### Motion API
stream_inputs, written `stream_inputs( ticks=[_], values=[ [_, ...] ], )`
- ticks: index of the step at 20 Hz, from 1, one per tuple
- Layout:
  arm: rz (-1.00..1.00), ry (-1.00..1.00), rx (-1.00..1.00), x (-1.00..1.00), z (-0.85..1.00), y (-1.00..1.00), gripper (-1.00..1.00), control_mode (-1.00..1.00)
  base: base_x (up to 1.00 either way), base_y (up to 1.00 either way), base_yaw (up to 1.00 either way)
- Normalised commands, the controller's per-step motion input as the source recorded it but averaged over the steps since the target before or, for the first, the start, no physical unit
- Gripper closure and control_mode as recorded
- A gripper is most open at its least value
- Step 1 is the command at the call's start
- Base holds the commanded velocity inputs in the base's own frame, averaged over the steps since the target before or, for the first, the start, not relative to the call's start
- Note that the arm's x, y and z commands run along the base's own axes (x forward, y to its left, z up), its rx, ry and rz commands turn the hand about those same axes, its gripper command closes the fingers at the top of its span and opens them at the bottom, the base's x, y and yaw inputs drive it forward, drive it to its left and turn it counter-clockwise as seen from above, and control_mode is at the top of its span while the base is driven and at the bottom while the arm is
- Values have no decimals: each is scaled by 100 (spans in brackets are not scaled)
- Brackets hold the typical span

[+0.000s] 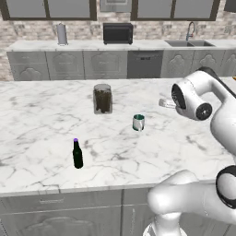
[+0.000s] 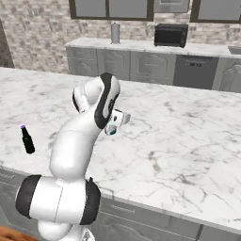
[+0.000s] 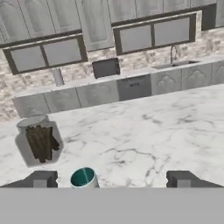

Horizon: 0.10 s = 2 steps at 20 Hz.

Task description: Open the cabinet directly in front. Then move the beer and the mug to the dining counter with the jar on it.

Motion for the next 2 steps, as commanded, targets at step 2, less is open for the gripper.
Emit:
stream_inputs(
  ticks=[2],
  values=[
    [0,-41,3,-100,0,-73,-100,-100,0,0,0]
  ],
)
